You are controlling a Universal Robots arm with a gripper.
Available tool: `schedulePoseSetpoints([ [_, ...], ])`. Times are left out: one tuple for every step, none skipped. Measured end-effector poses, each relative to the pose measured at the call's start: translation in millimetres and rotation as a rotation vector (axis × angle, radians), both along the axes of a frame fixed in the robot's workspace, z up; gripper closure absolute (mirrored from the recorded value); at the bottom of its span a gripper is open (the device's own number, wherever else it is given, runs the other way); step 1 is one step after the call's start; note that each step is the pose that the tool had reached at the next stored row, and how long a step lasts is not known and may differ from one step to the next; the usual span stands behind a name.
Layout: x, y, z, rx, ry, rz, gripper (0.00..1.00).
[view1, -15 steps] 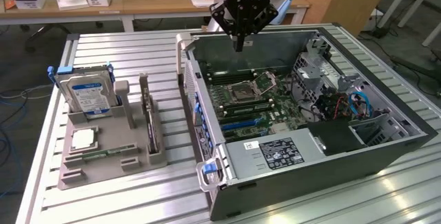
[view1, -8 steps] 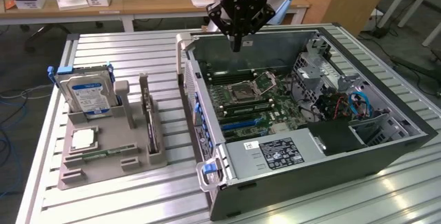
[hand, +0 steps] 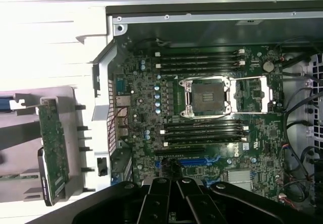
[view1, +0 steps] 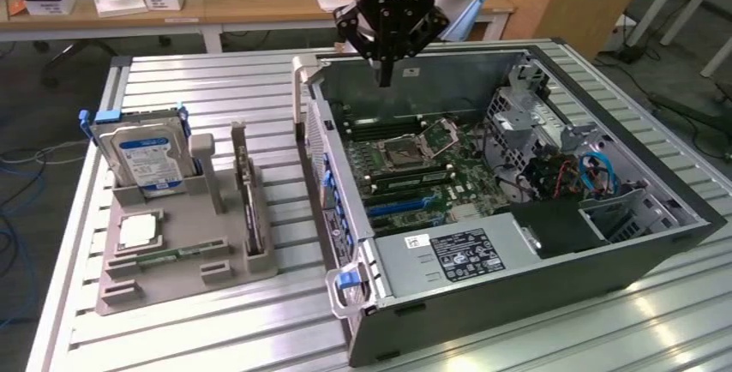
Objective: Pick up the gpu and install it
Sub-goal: 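Reach for the gpu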
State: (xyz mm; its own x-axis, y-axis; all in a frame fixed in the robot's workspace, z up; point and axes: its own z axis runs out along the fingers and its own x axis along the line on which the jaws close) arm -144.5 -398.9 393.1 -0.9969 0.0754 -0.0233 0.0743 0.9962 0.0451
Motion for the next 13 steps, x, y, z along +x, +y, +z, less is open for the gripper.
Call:
schedulePoseSetpoints([
  [-0.9,0.0,0.0,0.0,-0.0001,0.0,0.9],
  [-1.9,0.0,0.0,0.0,0.0,0.0,0.9],
  [-2.8,0.0,0.0,0.0,0.0,0.0,0.9],
  [-3.6,0.0,0.0,0.0,-0.0001,0.0,0.9],
  [-4.5,0.0,0.0,0.0,-0.0001,0.0,0.9],
  [-5.3,0.0,0.0,0.0,0.0,0.0,0.9],
  [-6.2,0.0,0.0,-0.0001,-0.0001,0.0,0.9],
  [-7.0,0.0,-0.1,0.0,0.0,0.0,0.9],
  [-7.9,0.0,-0.1,0.0,0.0,0.0,0.9],
  [-8.9,0.0,-0.1,-0.0001,0.0,0.0,0.9],
  [-9.8,0.0,-0.1,0.0,0.0,0.0,0.9],
  [-10.8,0.0,-0.1,0.0,0.0,0.0,0.9],
  [-11.7,0.0,-0.1,-0.0001,0.0,0.0,0.9],
])
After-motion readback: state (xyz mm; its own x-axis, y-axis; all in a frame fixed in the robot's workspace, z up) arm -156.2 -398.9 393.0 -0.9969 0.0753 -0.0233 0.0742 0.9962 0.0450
